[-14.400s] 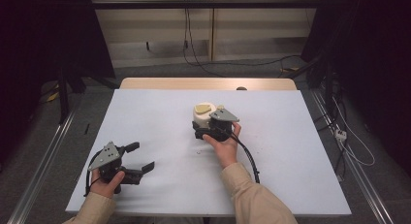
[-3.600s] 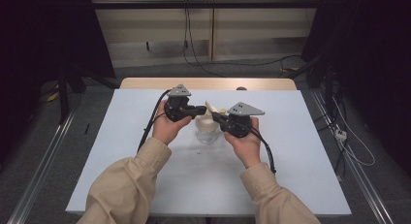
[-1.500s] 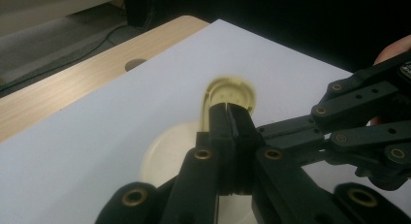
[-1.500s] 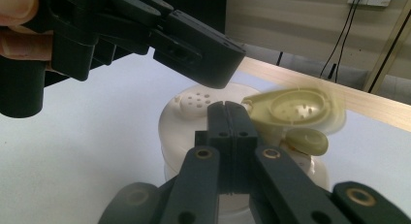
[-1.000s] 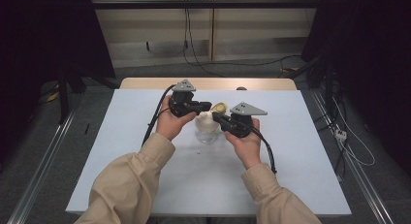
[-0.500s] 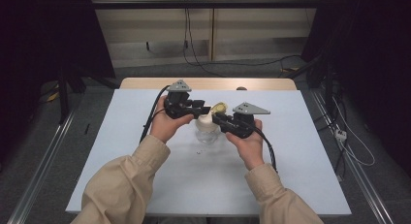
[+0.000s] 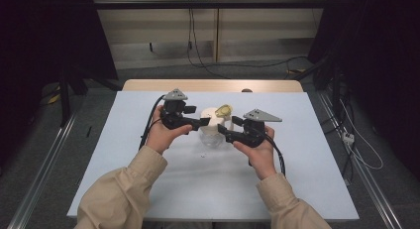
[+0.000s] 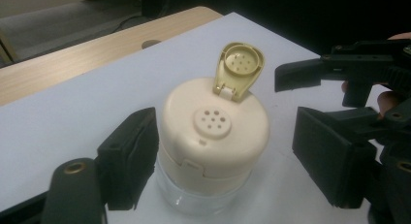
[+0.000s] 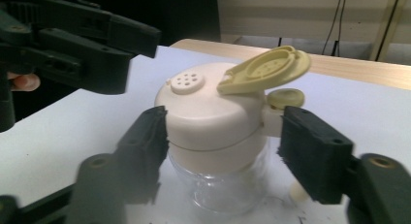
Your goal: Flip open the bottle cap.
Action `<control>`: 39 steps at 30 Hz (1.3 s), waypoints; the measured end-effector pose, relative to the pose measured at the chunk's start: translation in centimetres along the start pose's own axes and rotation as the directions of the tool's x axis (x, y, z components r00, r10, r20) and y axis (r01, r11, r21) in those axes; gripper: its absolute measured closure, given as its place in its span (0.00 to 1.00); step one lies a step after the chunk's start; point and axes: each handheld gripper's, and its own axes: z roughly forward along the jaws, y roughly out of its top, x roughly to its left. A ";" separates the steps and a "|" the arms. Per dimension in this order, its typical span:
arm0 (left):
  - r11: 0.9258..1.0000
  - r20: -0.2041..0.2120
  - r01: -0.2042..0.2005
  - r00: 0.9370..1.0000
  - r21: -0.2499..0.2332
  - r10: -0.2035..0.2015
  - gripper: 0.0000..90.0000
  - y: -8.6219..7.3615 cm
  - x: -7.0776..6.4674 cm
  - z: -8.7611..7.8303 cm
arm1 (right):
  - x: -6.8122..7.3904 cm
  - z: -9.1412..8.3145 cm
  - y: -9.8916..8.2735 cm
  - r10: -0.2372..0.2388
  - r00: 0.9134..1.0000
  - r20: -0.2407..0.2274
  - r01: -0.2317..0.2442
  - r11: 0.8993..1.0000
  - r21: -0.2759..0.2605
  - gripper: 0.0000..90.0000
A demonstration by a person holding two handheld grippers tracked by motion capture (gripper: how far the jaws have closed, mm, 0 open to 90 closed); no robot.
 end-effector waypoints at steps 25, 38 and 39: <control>0.999 0.029 0.015 0.999 -0.038 -0.014 0.15 -4.4 0.0 -3.1 | -0.4 -3.7 -3.1 -0.071 0.997 -0.030 0.071 0.997 0.003 0.22; 0.999 0.016 0.022 1.000 -0.034 -0.021 0.13 -7.0 0.6 -4.6 | -1.3 -4.7 -4.5 -0.083 0.996 -0.036 0.084 0.996 0.028 0.20; 0.999 0.013 0.021 1.000 -0.031 -0.020 0.13 -7.2 0.6 -4.7 | -1.4 -4.8 -4.6 -0.080 0.996 -0.035 0.081 0.996 0.030 0.19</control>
